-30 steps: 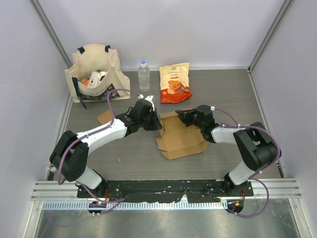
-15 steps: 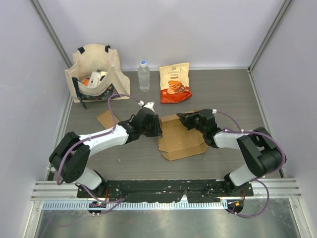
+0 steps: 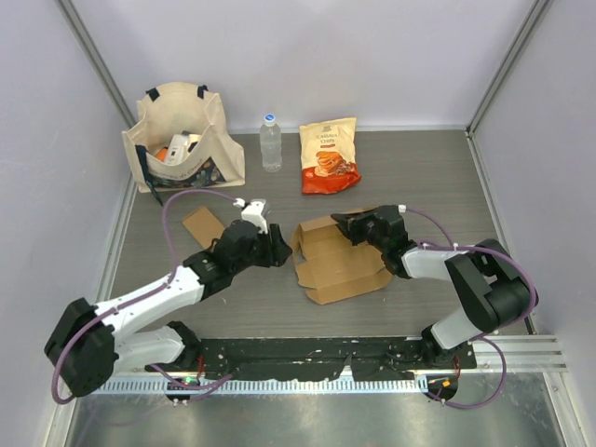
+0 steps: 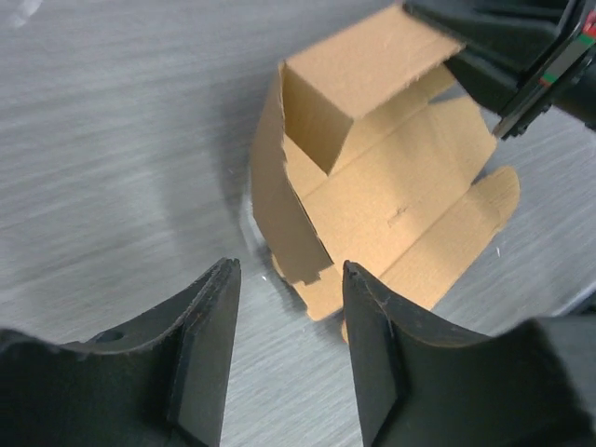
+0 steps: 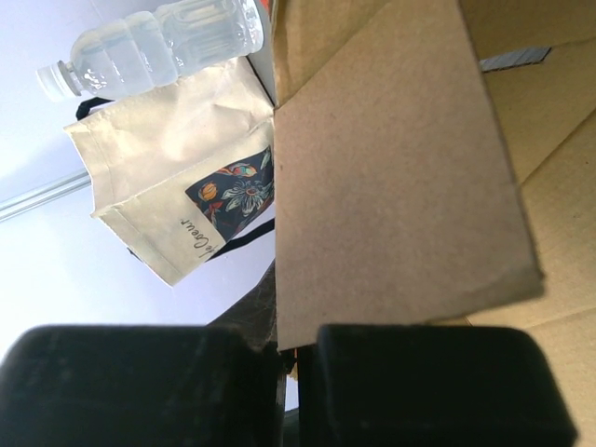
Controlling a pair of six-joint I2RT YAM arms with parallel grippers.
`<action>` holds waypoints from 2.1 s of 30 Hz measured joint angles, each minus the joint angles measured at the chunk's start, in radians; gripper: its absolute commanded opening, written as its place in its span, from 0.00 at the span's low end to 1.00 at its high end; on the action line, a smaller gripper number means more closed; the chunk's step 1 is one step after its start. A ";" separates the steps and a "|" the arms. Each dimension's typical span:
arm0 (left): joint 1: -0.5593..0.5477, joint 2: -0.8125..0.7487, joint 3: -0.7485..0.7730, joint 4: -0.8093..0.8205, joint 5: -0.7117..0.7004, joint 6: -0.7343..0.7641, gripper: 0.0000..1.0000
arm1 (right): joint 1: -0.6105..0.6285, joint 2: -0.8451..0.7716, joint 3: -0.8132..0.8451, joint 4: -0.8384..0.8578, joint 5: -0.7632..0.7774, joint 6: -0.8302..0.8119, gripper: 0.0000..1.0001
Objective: Fold the paper box
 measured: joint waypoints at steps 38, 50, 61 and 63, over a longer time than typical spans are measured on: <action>-0.134 0.286 -0.026 0.344 -0.167 0.140 0.58 | 0.009 0.212 -0.244 0.722 0.013 -0.119 0.01; -0.238 0.324 -0.108 0.554 -0.340 0.162 0.59 | 0.049 0.319 -0.265 0.868 0.091 -0.111 0.01; -0.277 0.520 0.010 0.593 -0.563 0.179 0.53 | 0.058 0.314 -0.273 0.868 0.110 -0.079 0.01; -0.280 0.550 0.037 0.583 -0.616 0.180 0.61 | 0.063 0.307 -0.280 0.868 0.115 -0.073 0.01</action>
